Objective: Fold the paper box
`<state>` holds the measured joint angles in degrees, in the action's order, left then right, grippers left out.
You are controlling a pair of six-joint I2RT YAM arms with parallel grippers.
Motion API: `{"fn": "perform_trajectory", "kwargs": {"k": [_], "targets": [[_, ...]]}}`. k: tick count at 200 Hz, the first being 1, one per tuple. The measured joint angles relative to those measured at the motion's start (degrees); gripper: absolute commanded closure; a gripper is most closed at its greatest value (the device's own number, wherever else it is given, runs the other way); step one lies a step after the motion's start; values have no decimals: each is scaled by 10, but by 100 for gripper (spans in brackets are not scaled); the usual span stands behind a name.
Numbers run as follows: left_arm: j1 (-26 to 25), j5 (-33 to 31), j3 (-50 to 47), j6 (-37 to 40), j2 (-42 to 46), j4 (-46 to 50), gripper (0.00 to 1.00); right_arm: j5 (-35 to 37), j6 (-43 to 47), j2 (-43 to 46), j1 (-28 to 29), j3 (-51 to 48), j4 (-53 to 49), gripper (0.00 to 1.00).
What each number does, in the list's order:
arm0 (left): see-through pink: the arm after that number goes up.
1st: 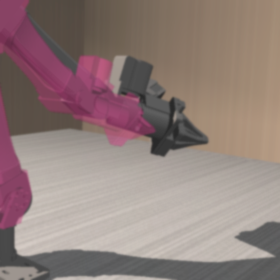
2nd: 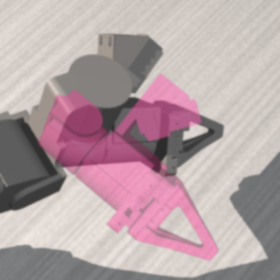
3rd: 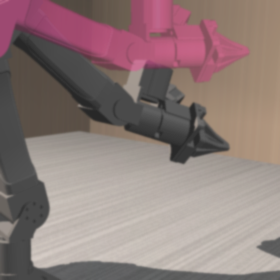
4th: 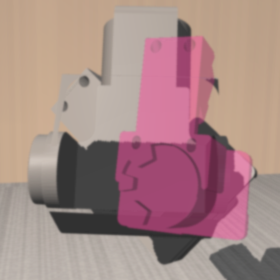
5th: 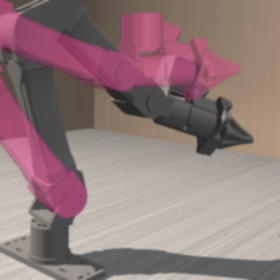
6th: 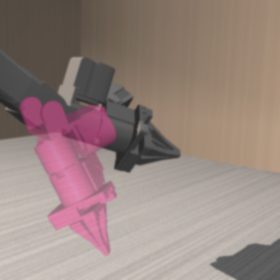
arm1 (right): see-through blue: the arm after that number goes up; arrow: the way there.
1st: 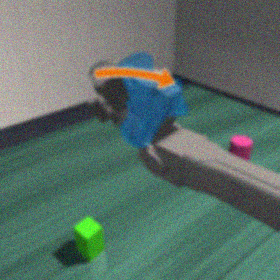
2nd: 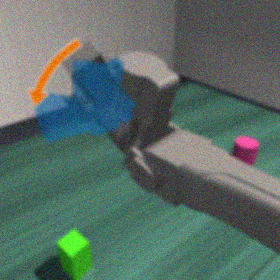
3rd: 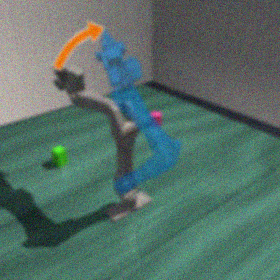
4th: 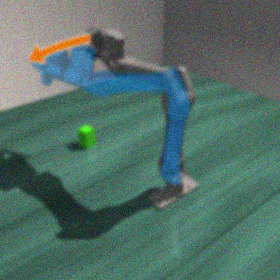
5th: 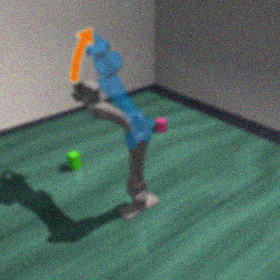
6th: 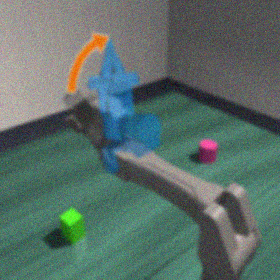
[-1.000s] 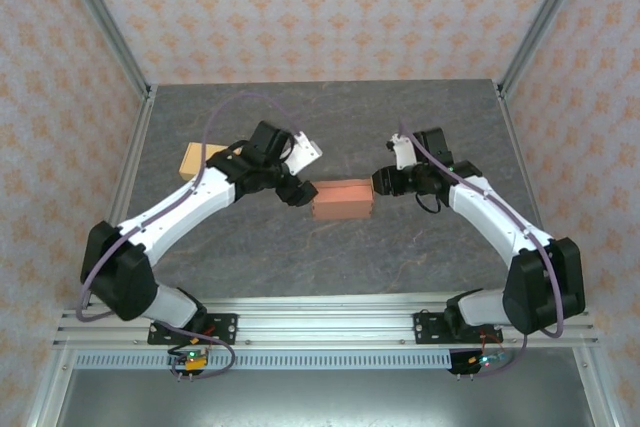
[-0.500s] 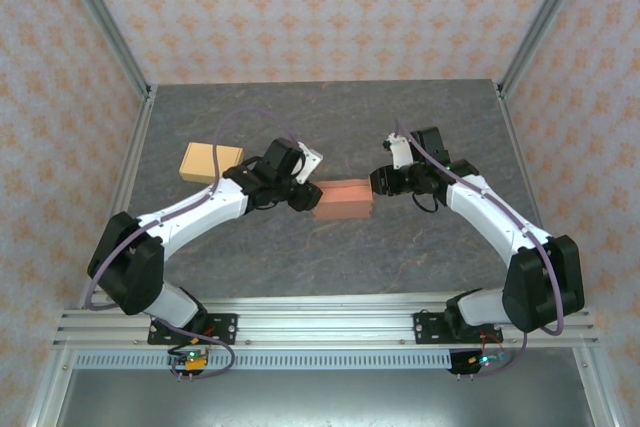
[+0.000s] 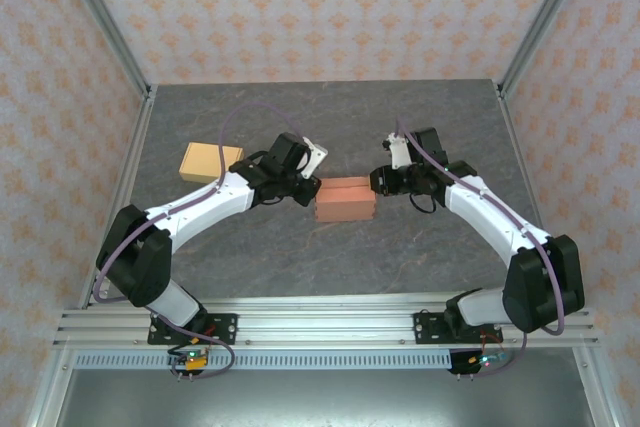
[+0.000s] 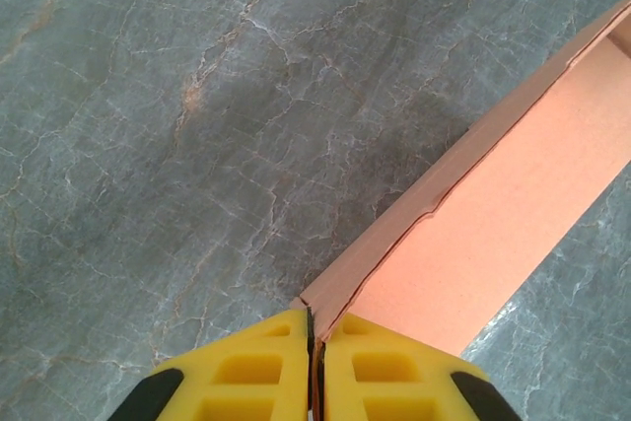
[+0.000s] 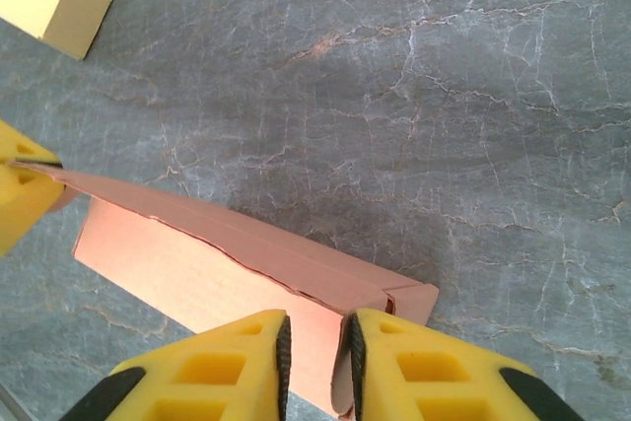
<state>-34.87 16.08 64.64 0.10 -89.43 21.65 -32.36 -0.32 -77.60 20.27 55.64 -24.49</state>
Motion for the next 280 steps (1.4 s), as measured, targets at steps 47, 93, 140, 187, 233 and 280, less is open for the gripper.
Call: {"fn": "perform_trajectory", "kwargs": {"k": [47,93,140,187,233,280], "targets": [[-6,-1,1,-34,-5,-3,96,8,-33,10,-1,-19,21,78],[-12,-7,2,-88,-10,-6,96,14,-42,28,-1,-41,31,81],[-17,-22,3,-141,-14,-5,96,12,-42,52,0,-78,54,86],[-27,-48,1,-240,-18,-23,96,12,-57,81,-1,-119,101,87],[-42,-78,1,-315,-19,-33,96,22,-66,107,-1,-142,140,87],[-44,-88,-4,-352,-20,-44,97,26,-73,109,-1,-153,166,87]]}}
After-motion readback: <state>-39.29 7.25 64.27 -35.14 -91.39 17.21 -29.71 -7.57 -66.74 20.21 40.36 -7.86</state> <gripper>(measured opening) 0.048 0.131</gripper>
